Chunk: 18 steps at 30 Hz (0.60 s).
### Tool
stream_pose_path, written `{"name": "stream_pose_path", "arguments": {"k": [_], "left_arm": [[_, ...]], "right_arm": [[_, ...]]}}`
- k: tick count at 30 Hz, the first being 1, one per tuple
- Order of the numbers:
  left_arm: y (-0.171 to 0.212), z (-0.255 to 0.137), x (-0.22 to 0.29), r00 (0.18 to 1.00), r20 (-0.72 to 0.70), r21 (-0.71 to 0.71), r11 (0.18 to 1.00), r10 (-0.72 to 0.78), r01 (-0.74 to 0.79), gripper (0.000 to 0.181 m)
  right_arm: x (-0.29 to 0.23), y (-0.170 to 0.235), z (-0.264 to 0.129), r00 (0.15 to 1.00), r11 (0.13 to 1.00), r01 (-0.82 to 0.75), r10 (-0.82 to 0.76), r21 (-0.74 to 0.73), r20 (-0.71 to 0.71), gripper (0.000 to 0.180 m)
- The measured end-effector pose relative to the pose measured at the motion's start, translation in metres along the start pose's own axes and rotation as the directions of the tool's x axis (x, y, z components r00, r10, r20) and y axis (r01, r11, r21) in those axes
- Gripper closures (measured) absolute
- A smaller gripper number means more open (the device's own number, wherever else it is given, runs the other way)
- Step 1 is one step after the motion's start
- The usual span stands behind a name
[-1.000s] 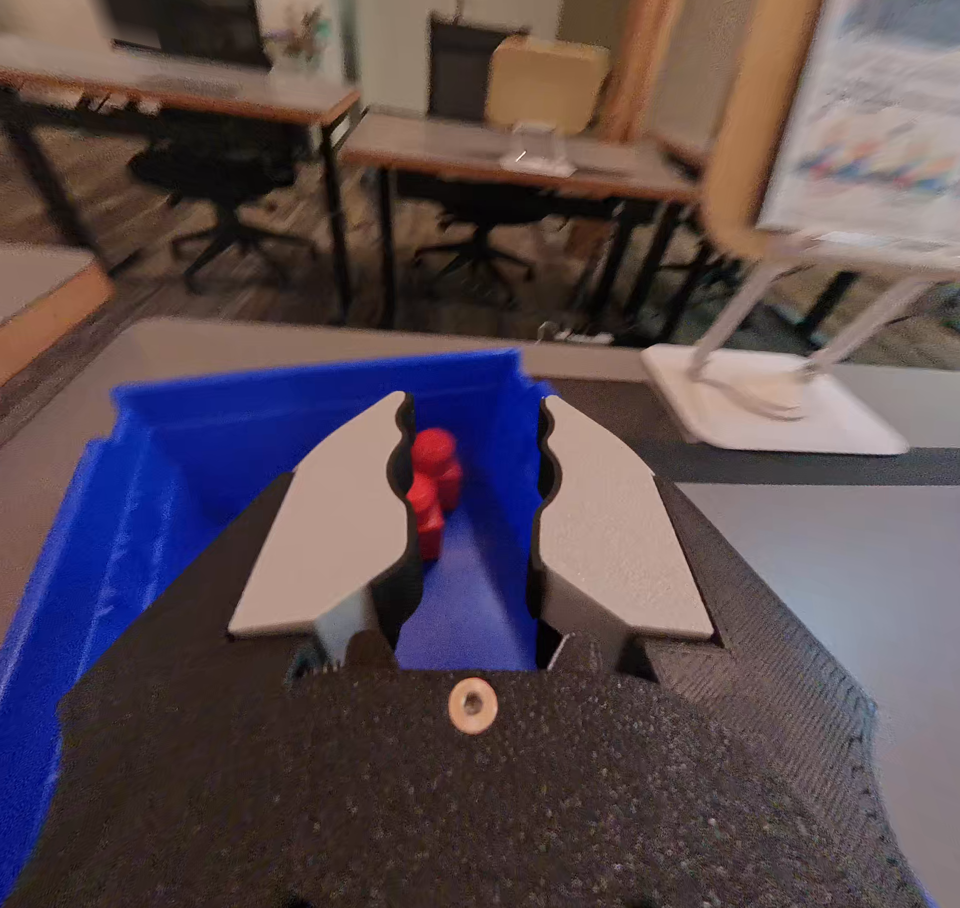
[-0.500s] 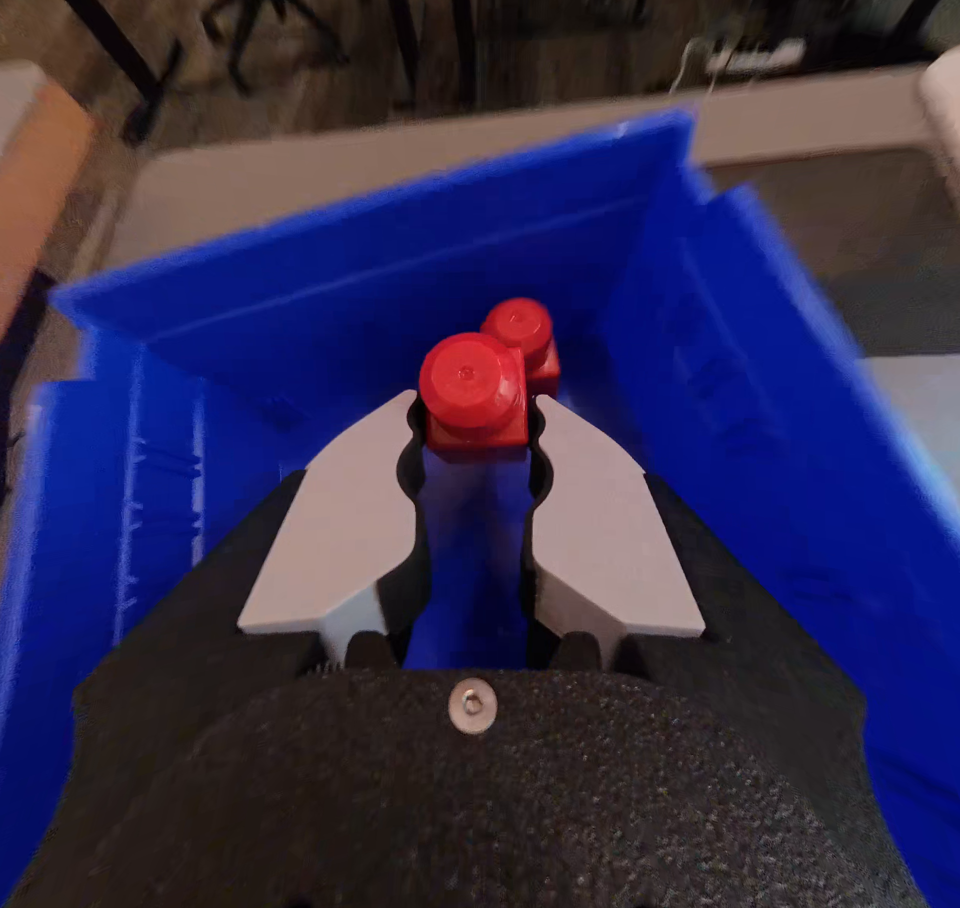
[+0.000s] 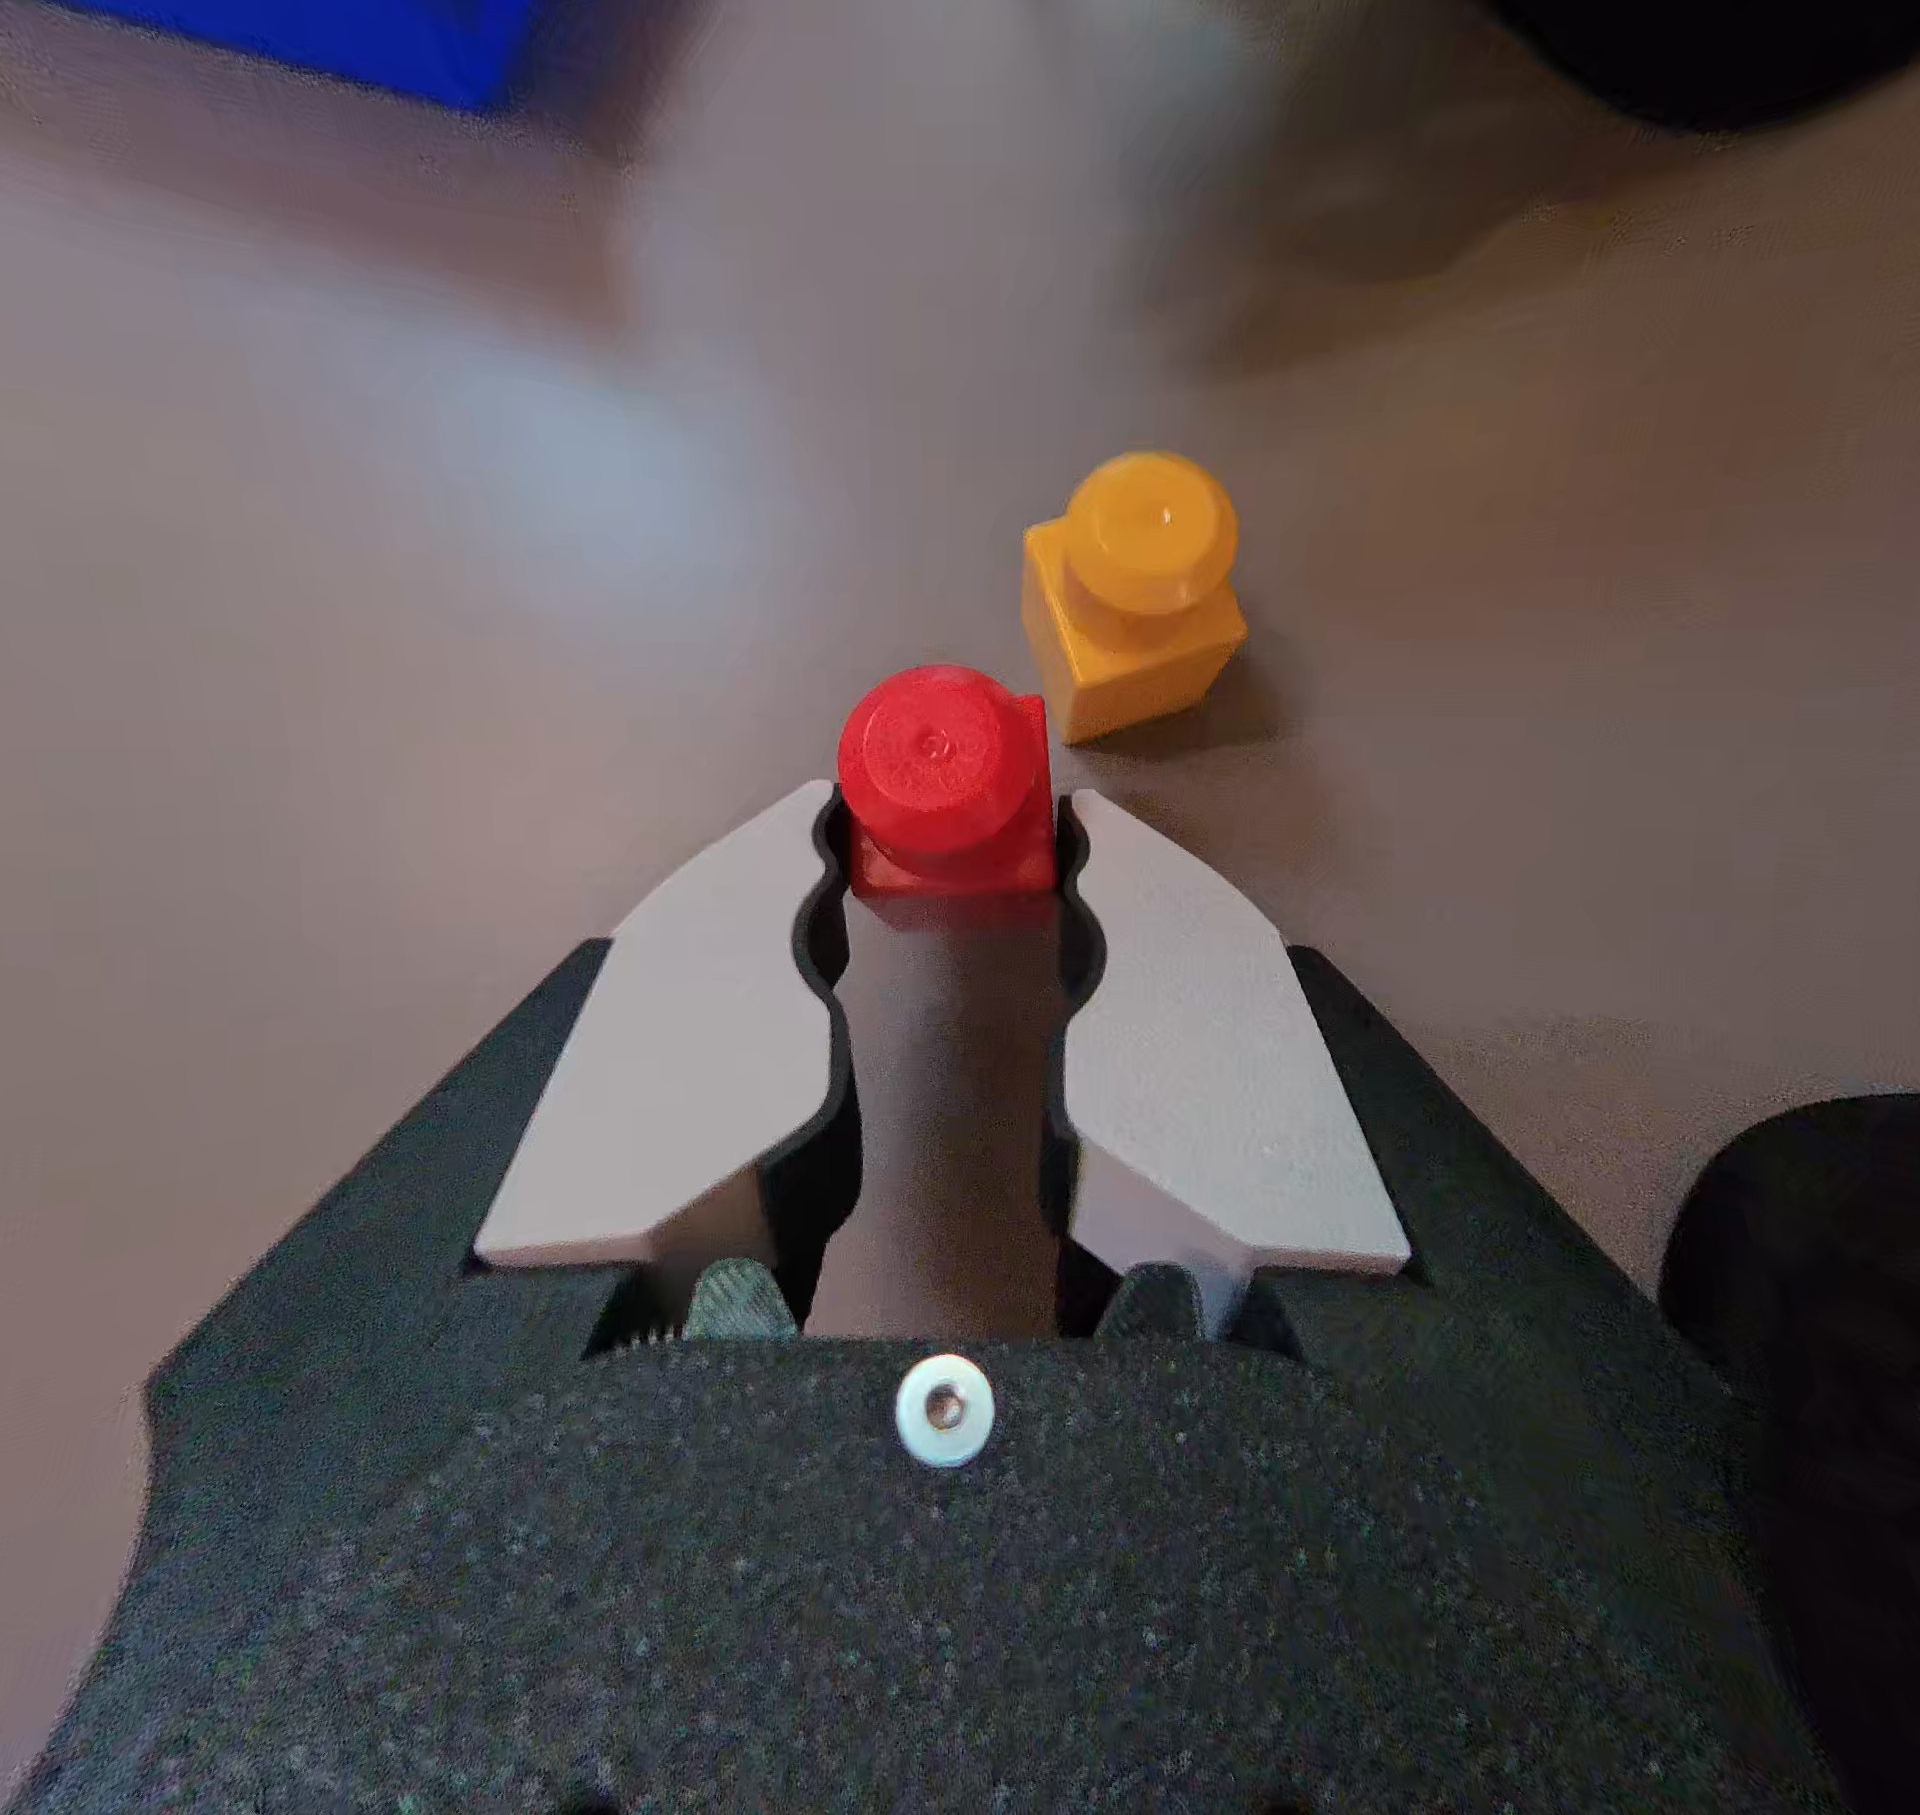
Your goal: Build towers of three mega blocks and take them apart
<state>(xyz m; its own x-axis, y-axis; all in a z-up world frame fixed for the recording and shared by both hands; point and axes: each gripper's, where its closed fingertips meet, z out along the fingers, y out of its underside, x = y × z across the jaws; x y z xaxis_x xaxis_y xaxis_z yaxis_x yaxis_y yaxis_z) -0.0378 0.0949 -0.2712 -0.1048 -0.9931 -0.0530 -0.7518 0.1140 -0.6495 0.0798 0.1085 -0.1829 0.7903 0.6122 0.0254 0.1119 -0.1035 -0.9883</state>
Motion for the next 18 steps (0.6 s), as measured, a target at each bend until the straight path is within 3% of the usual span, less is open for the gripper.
{"name": "stream_pose_path", "arguments": {"k": [5,6,9,11,13,15,16,18], "left_arm": [[0.007,0.014,-0.009,0.999,0.011,0.041,0.999,-0.032,0.031,0.144],[0.007,0.010,-0.013,0.999,0.033,0.043,0.999,-0.029,0.028,0.136],[-0.014,-0.026,-0.024,0.994,0.105,0.151,0.988,-0.041,0.025,0.129],[-0.035,-0.079,-0.051,0.963,0.246,0.301,0.953,-0.108,0.029,0.129],[-0.040,-0.154,-0.100,0.845,0.464,0.475,0.880,-0.265,0.015,0.133],[-0.011,-0.235,-0.156,0.608,0.615,0.620,0.785,-0.502,0.021,0.143],[0.019,-0.267,-0.181,0.469,0.642,0.664,0.746,-0.606,0.055,0.144],[0.085,-0.299,-0.220,0.265,0.574,0.757,0.625,-0.775,0.189,0.136]], "right_arm": [[-0.001,-0.001,-0.001,1.000,1.000,-0.010,0.010,0.002,0.010,0.162],[-0.002,-0.001,-0.001,1.000,1.000,-0.012,0.012,0.001,0.015,0.162],[-0.002,-0.001,-0.001,1.000,1.000,-0.018,0.018,0.002,0.020,0.162],[-0.001,-0.004,-0.002,0.999,1.000,-0.029,0.028,0.011,0.021,0.162],[0.000,-0.005,-0.003,0.999,0.999,-0.041,0.041,0.015,0.021,0.162],[-0.001,-0.003,-0.002,0.998,0.998,-0.056,0.056,0.010,0.030,0.162],[-0.002,-0.001,-0.001,0.997,0.998,-0.064,0.064,0.003,0.037,0.162],[-0.004,0.001,0.000,0.996,0.997,-0.074,0.074,-0.006,0.048,0.162]]}}
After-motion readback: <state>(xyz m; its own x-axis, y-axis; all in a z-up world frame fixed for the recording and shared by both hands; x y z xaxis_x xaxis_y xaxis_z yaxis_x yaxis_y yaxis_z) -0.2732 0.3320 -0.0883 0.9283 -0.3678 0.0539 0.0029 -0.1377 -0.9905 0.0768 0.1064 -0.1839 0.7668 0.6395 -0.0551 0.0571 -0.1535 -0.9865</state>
